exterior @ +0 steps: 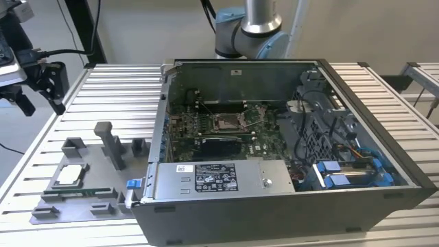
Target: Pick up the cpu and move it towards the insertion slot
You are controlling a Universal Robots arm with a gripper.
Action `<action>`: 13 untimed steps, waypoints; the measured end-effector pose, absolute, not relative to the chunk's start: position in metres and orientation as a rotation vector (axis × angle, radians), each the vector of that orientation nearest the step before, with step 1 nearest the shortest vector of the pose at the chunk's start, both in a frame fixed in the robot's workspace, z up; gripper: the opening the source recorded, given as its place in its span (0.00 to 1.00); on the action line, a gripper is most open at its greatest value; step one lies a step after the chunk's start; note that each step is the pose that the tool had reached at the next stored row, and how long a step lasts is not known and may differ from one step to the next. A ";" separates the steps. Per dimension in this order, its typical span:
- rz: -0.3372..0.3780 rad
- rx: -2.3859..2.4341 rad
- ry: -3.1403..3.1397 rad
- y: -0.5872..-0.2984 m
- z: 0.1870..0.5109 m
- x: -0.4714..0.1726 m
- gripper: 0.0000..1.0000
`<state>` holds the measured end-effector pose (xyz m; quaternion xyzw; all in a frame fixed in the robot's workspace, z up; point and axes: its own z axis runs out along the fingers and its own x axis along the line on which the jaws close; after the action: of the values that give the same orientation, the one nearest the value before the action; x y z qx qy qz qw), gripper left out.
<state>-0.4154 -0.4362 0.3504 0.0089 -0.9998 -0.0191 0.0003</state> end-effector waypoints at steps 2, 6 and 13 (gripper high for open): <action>-0.060 0.028 -3.140 -0.436 0.350 -0.415 1.00; -0.060 0.028 -3.140 -0.436 0.350 -0.415 1.00; -0.056 0.028 -3.140 -0.436 0.340 -0.419 1.00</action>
<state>-0.4189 -0.4364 0.3401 0.0088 -0.9998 -0.0179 0.0003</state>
